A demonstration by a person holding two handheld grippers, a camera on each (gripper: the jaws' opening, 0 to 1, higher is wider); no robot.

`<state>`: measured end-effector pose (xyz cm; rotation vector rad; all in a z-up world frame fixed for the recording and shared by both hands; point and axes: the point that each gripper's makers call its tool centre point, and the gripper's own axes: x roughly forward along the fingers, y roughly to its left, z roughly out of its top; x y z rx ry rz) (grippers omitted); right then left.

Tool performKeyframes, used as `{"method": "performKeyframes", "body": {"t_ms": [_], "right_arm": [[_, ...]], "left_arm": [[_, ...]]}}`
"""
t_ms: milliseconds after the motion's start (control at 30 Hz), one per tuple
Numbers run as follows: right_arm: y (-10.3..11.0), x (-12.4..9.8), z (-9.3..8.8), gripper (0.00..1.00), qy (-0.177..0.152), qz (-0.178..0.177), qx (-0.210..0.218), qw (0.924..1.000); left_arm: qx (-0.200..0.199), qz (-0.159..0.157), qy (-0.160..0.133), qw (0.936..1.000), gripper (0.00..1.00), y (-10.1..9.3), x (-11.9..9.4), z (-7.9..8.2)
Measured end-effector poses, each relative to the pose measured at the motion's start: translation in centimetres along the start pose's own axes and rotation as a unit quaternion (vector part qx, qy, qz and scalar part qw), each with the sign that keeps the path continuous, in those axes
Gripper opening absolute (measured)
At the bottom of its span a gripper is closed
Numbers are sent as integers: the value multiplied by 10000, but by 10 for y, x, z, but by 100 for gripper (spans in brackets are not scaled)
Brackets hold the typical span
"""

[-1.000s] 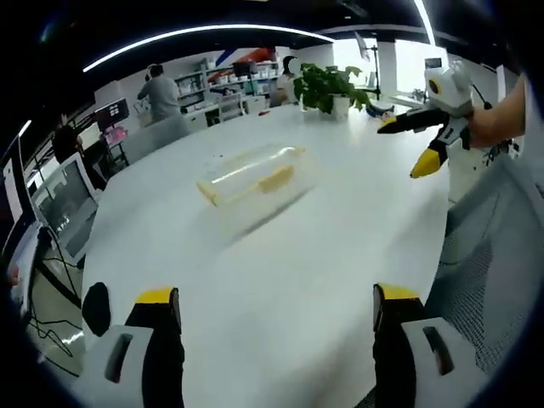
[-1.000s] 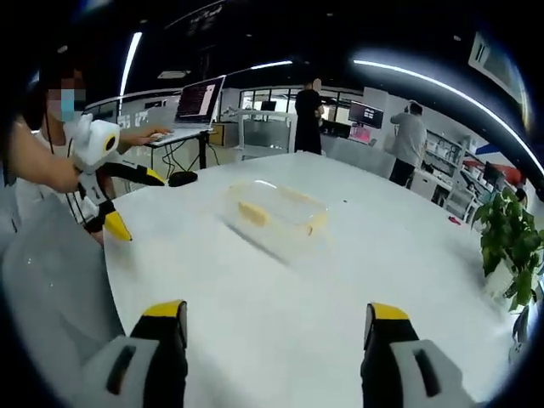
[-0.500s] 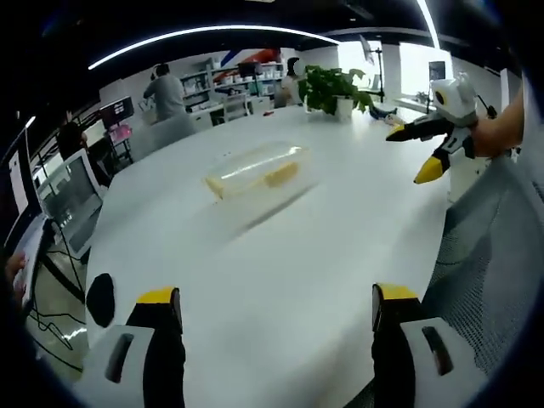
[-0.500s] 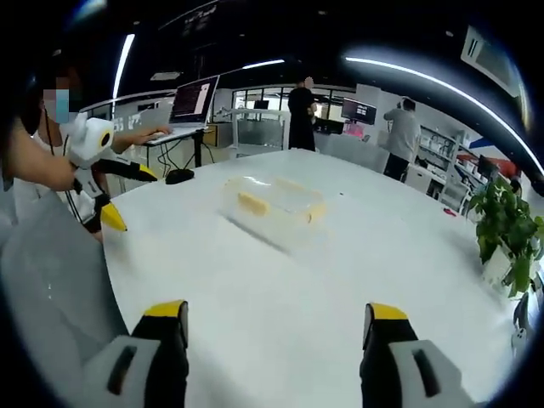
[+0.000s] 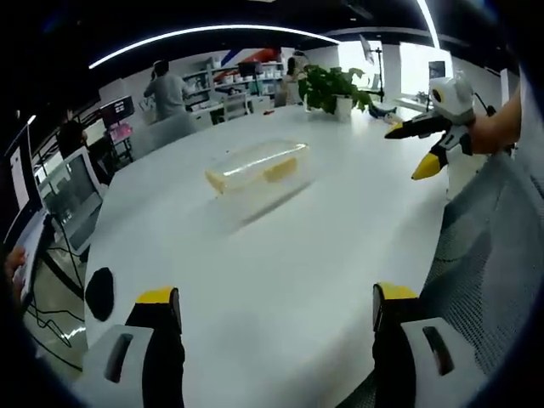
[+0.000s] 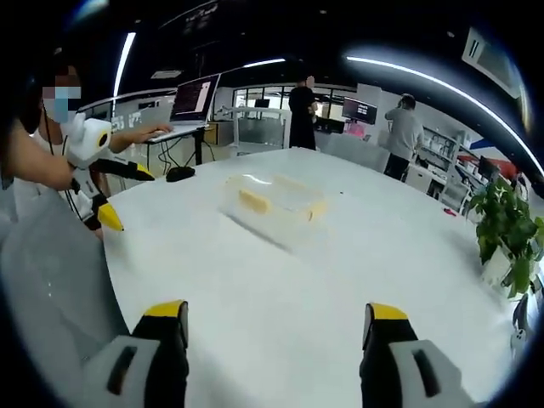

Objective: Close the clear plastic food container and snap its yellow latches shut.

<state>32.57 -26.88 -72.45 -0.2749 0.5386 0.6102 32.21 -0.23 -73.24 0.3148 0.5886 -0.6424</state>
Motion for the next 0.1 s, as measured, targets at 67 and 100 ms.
{"method": "performKeyframes", "body": {"t_ms": [67, 100], "right_arm": [[0, 0, 0, 85, 8, -6, -54, 10000], [1, 0, 0, 85, 15, 0, -60, 10000]], "left_arm": [[-15, 5, 1, 10000, 92, 0, 0, 0], [-22, 15, 3, 10000, 93, 1, -1, -1]]}}
